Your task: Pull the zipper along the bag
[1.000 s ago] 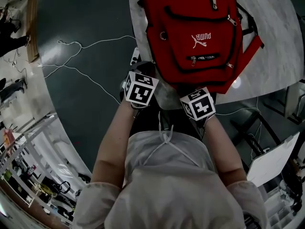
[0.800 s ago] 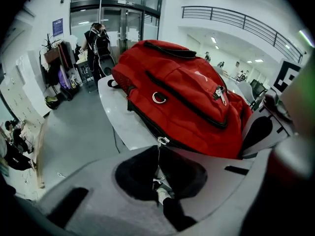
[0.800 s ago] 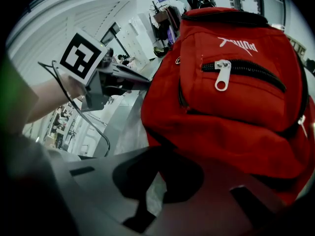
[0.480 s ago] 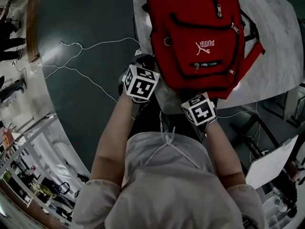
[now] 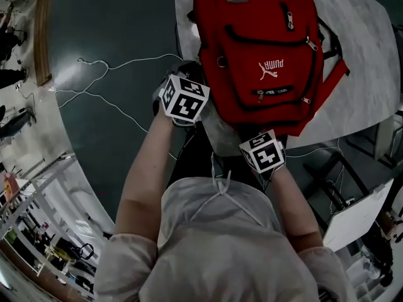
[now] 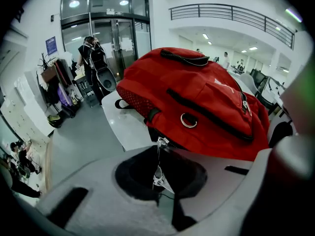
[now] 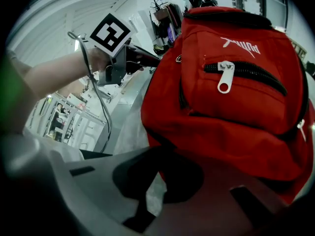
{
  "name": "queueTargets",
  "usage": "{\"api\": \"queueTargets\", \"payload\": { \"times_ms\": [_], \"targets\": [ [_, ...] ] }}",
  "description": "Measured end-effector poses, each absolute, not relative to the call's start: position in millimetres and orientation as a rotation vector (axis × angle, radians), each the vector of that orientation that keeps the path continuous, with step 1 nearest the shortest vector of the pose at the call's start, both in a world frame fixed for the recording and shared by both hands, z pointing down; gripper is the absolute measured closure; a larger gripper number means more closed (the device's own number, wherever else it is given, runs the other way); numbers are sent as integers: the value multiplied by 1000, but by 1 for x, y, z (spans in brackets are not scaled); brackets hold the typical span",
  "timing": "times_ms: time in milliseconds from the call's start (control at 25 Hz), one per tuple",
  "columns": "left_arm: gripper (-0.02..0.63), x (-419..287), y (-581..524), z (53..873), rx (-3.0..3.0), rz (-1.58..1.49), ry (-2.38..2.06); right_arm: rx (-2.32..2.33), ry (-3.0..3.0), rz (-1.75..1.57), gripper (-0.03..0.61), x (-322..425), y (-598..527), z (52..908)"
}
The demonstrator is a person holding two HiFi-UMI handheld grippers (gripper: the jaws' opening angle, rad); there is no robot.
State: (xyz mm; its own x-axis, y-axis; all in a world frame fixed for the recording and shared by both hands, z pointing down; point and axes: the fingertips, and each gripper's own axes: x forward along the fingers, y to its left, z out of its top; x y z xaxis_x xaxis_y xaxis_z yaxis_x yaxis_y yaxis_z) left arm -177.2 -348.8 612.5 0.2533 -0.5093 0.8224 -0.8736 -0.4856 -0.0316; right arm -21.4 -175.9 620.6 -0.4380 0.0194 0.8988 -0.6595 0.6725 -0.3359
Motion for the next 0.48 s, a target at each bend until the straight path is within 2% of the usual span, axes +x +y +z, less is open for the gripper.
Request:
{"api": "queueTargets", "payload": {
  "times_ms": [480],
  "targets": [
    [589,-179,-370,622,2135,1143,-1224,503,-1896,915,552,-24,-180,621]
  ]
}}
